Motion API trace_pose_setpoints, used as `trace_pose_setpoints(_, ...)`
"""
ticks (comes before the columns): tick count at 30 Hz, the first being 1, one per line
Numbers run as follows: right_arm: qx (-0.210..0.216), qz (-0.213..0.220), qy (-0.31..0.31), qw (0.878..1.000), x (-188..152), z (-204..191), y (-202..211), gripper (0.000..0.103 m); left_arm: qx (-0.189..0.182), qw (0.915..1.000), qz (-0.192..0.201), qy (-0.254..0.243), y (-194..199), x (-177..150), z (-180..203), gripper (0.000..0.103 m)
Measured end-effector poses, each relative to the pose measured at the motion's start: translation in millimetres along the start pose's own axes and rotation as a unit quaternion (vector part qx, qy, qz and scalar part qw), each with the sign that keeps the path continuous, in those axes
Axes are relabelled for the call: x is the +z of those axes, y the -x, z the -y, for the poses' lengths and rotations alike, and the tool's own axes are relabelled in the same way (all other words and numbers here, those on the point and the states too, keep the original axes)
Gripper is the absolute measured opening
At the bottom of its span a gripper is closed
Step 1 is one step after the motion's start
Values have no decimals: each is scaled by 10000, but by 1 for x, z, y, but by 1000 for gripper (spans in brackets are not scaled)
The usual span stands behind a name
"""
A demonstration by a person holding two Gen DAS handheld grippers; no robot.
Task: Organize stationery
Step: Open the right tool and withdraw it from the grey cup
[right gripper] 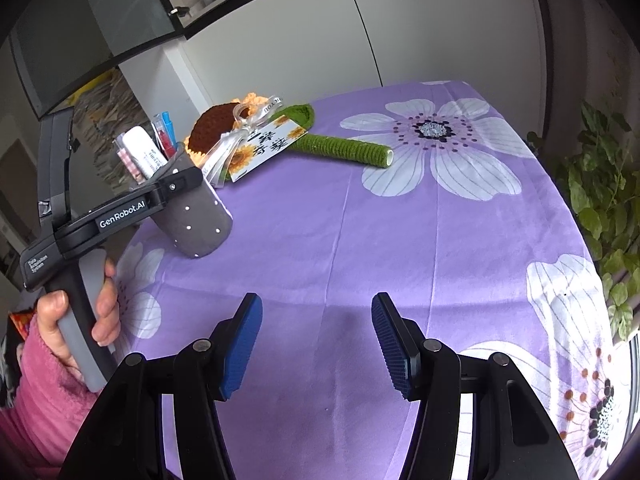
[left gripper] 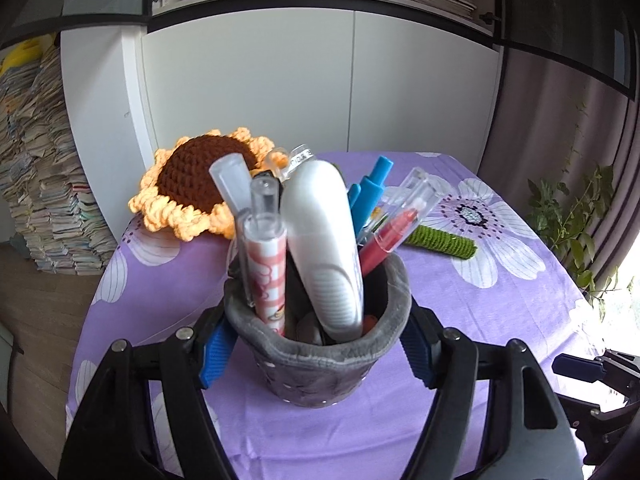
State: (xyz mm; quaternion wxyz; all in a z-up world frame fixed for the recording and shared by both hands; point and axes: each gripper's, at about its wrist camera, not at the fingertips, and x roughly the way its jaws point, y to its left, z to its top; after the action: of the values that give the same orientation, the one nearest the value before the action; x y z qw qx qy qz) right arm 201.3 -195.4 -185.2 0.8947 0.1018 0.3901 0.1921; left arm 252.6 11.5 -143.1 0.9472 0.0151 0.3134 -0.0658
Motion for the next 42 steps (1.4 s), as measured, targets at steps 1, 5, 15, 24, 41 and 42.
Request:
trace_pose_setpoints(1,0,6,-14,10000,0,2,0,58,-48,10000,8,-22,0,1,3,70)
trace_pose_setpoints(5,11,42,-145,9999,1,11,2,58,-159,9997,18,-162,-4,6,20,70)
trace_pose_setpoints(15,43,84,-406,9991,2,32,4,58,-315,9987,-24,-398,-15,13,53,70)
trace_pose_setpoints(24,29,152,-425,9990,5,32,4,58,-388,9981,-157,-459,-22,10,61,70)
trace_pose_setpoints(41,-167,286,-208,9992,13,14,5,58,-422,9980,-198,-437,-22,9,62,72)
trace_pose_setpoints(42,-172,292,-210,9992,14,14,5,58,-400,9979,-186,-477,-21,8,63,73)
